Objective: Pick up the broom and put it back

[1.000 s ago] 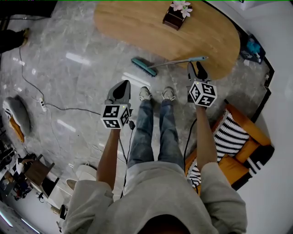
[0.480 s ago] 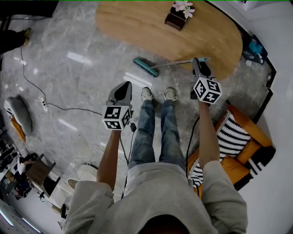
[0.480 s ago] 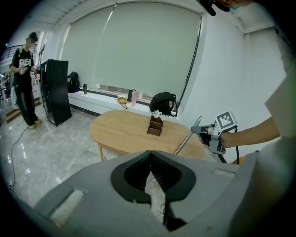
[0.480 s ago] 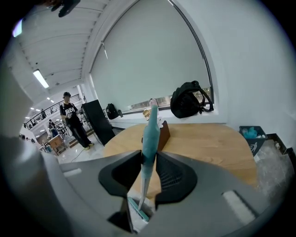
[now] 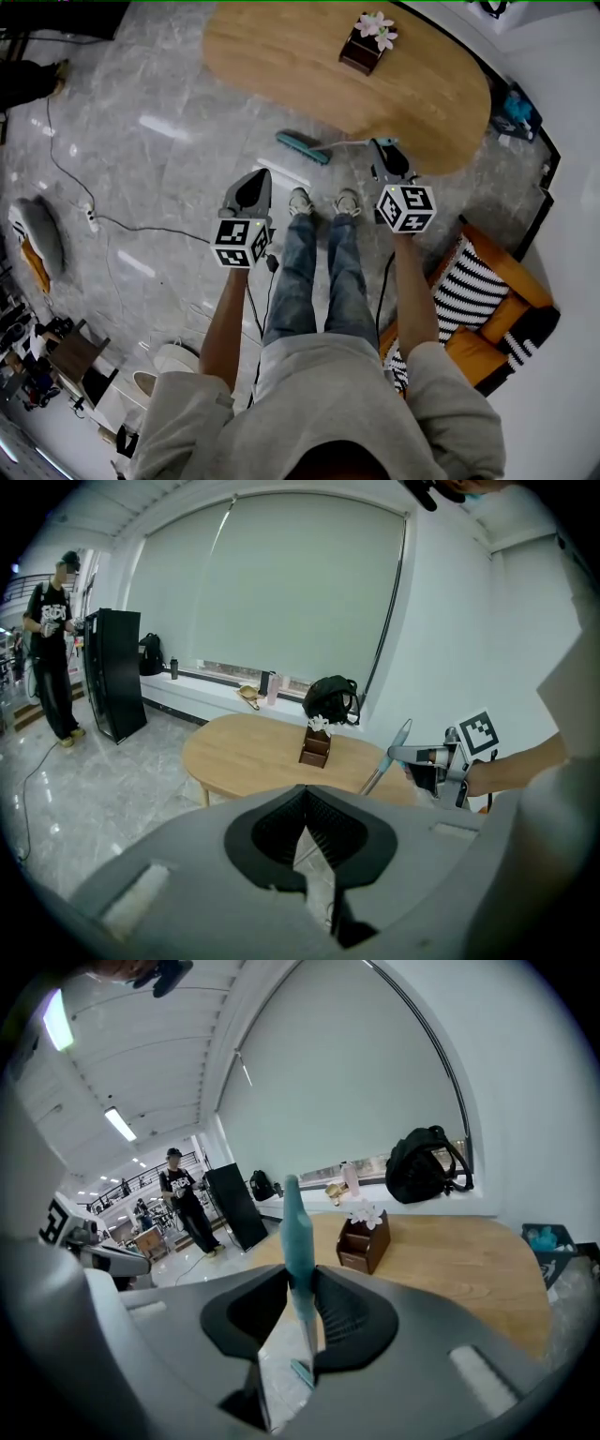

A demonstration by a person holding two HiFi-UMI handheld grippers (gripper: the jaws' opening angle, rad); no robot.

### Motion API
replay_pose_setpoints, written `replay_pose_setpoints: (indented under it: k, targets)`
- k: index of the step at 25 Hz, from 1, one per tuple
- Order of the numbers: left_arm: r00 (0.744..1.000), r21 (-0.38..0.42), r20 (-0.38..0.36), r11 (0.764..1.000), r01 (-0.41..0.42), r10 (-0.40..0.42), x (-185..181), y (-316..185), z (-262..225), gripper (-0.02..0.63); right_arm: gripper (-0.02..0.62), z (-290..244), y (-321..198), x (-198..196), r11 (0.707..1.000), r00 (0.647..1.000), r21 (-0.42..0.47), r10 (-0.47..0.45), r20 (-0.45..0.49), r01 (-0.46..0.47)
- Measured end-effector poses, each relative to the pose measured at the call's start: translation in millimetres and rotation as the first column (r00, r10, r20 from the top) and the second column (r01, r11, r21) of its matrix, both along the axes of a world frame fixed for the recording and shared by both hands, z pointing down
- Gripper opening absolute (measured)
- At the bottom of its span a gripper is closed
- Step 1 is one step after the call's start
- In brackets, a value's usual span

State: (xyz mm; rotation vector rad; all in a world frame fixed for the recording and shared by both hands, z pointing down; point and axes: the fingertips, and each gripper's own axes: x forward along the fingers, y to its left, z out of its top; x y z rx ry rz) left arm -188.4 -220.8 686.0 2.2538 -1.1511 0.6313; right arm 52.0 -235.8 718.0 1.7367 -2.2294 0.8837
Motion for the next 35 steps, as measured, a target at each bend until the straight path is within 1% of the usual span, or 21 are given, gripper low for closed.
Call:
replay_pose_setpoints:
  k: [5,9,14,18,22,26,31,35]
  targets:
    - [1.0,0.037,-0.012,0.999,0.026,-0.026,-11,-7,-26,0.003,0.1,-30,4,-30,0.997,0.997,0.024,-0.074,0.002,0.074]
    - [0.999,0.068,-0.024,0.997,0.041,-0.039,-16,-11,-49,0.003,0.101,-54,8,-38,0.994,0.994,0.032,-0.107,-0.023,0.108]
    - [0.998,0.112,-0.05,0.993,0.045,-0.04,-18,-20,-82,0.003,0.094,-93,13,-31,0.994,0.992,0.054,-0.096,-0.079,0.1]
    - [0.997,0.152,-0.075,0.988,0.029,-0.018,-8,-27,-112,0.003,0.089,-127,23,-24,0.993,0.99,0.078,-0.075,-0.119,0.085]
    - [0.994,0.202,-0.095,0.979,-0.024,0.044,15,-35,-143,0.003,0.086,-161,39,-13,0.993,0.988,0.114,-0.022,-0.153,0.04]
    - [0.986,0.251,-0.113,0.964,-0.092,0.124,45,-42,-176,0.003,0.087,-190,57,-3,0.99,0.982,0.144,0.024,-0.185,0.003]
    - [0.961,0.308,-0.122,0.93,-0.2,0.247,89,-50,-208,0.003,0.087,-221,70,19,0.982,0.972,0.18,0.099,-0.215,-0.06]
    - [0.927,0.354,-0.131,0.89,-0.287,0.351,124,-52,-230,0.003,0.086,-239,90,44,0.965,0.955,0.211,0.202,-0.219,-0.156]
